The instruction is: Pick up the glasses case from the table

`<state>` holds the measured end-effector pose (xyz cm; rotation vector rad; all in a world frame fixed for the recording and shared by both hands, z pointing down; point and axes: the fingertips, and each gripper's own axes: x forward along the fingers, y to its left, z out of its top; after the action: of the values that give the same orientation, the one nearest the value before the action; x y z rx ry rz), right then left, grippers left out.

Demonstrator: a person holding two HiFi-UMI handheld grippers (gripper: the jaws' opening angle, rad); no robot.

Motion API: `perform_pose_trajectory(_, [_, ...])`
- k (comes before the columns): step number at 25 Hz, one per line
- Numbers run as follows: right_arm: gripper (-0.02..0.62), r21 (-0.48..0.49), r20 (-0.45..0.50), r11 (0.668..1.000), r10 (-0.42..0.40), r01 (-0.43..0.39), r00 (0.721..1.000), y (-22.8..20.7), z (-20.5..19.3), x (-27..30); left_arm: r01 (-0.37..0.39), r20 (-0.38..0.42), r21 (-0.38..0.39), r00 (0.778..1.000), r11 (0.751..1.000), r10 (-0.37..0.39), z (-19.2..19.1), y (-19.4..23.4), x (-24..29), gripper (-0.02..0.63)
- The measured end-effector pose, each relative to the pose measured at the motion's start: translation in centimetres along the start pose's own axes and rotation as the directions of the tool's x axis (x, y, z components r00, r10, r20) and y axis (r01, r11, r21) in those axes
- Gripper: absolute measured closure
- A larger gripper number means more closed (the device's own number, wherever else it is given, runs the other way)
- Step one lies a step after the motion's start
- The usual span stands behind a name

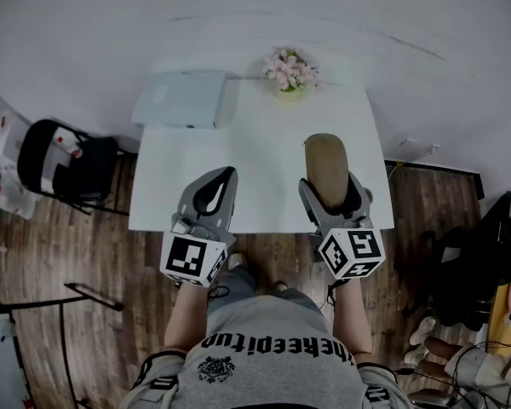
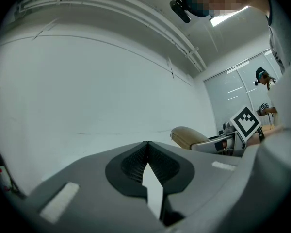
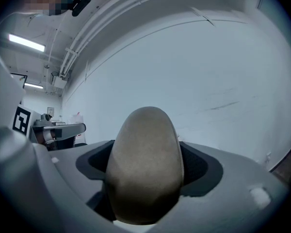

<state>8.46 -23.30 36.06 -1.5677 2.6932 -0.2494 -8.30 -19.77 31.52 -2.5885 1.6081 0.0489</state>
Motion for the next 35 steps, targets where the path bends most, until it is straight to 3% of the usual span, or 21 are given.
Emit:
perform_pose_trajectory(23, [0.193, -0.090, 0.112, 0.996, 0.013, -0.003, 0.994, -0.3, 3.5, -6.8, -0.070, 0.013, 0.018, 0.997, 0.997, 0.070, 1.0, -4.5, -4.0, 0.586])
perform_pose_trajectory(35, [0.195, -0.101, 0.167, 0.995, 0.007, 0.010, 0.986, -0.9, 5.0, -9.8, -0.095, 0.005, -0.012, 0.995, 0.995, 0.095, 0.6, -5.6, -5.4, 0.586])
